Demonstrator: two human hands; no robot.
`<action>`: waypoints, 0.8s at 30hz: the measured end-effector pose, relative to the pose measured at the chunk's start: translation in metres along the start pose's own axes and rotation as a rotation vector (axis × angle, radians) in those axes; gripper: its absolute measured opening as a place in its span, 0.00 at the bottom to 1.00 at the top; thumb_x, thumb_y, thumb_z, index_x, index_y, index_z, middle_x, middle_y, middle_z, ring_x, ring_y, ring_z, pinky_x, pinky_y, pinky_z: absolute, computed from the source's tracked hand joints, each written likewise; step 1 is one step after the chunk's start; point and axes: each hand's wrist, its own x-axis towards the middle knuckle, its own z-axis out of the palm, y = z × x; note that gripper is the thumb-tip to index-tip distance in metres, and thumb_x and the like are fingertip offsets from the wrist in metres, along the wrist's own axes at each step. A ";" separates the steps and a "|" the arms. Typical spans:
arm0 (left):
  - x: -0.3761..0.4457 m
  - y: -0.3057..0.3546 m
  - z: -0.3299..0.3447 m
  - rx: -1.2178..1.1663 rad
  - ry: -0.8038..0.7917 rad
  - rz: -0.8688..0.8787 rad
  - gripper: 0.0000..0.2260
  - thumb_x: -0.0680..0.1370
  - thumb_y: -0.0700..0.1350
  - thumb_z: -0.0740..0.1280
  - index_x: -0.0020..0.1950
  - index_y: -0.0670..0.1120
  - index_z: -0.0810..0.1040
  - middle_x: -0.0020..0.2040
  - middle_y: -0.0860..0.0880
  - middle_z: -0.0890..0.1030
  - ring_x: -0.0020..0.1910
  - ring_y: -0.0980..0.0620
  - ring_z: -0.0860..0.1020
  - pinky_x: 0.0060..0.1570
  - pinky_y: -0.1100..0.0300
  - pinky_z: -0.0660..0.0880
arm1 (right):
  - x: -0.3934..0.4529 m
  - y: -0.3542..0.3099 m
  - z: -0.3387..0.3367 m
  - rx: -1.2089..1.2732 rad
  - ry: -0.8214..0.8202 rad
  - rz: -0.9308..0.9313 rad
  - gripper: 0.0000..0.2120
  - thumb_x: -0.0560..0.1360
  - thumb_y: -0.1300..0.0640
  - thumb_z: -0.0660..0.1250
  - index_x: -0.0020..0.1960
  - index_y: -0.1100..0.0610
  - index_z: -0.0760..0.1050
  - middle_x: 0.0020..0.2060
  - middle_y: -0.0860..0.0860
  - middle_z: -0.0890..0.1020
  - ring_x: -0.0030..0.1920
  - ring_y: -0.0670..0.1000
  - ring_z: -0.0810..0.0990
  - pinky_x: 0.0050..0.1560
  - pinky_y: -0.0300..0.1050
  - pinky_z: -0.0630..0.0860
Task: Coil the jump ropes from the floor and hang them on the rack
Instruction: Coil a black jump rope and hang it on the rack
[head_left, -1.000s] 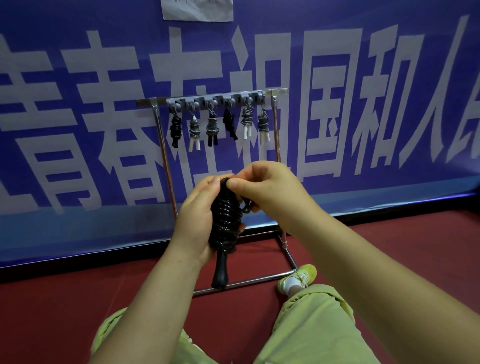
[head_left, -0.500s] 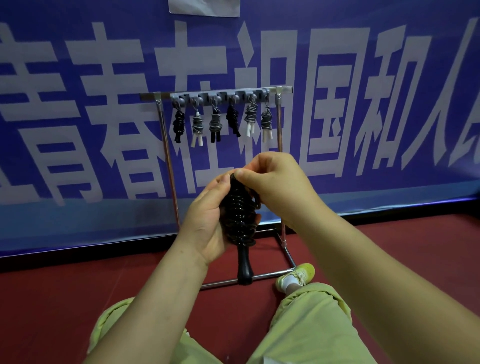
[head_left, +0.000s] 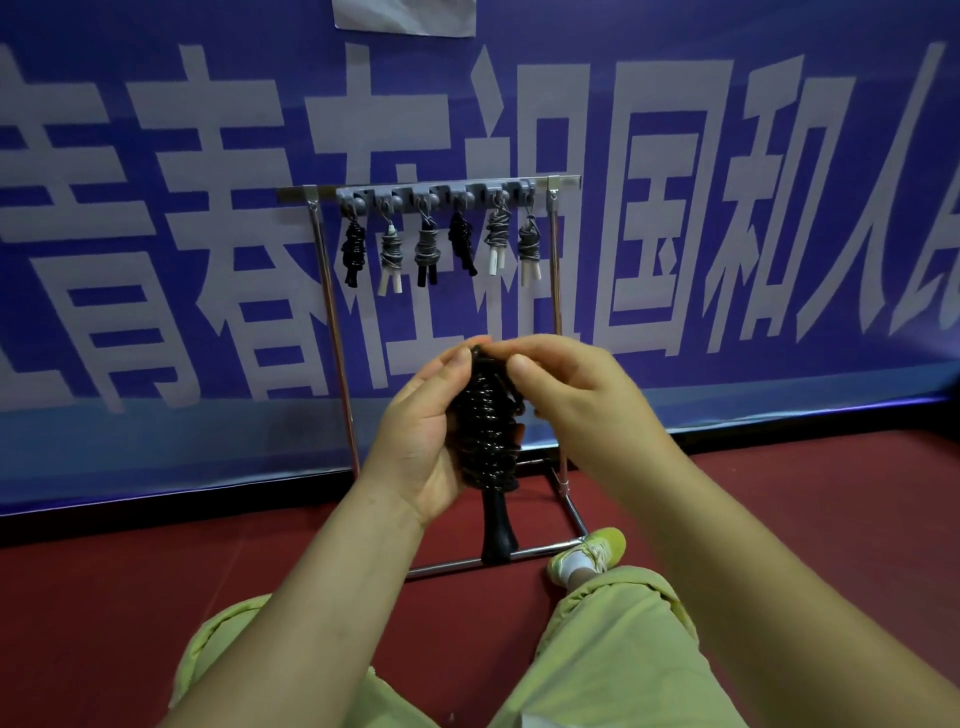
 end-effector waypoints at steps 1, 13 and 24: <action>-0.001 -0.002 0.002 0.001 -0.012 -0.013 0.11 0.72 0.48 0.65 0.52 0.47 0.80 0.46 0.43 0.82 0.43 0.46 0.81 0.42 0.50 0.77 | -0.002 0.003 -0.003 0.047 0.006 0.008 0.08 0.78 0.62 0.64 0.49 0.52 0.80 0.42 0.44 0.83 0.42 0.37 0.80 0.41 0.31 0.74; 0.004 -0.002 0.018 0.063 0.014 0.098 0.11 0.71 0.48 0.66 0.49 0.46 0.80 0.42 0.45 0.83 0.39 0.47 0.82 0.40 0.53 0.77 | 0.015 0.005 -0.004 0.304 0.113 0.154 0.07 0.75 0.63 0.68 0.39 0.56 0.78 0.31 0.46 0.80 0.33 0.43 0.78 0.36 0.38 0.70; 0.012 0.004 0.016 0.130 0.069 0.129 0.11 0.79 0.45 0.61 0.56 0.45 0.80 0.45 0.44 0.83 0.43 0.46 0.82 0.38 0.52 0.78 | 0.020 0.003 0.000 0.257 0.114 0.075 0.07 0.78 0.61 0.65 0.43 0.56 0.80 0.35 0.49 0.81 0.36 0.43 0.79 0.36 0.36 0.74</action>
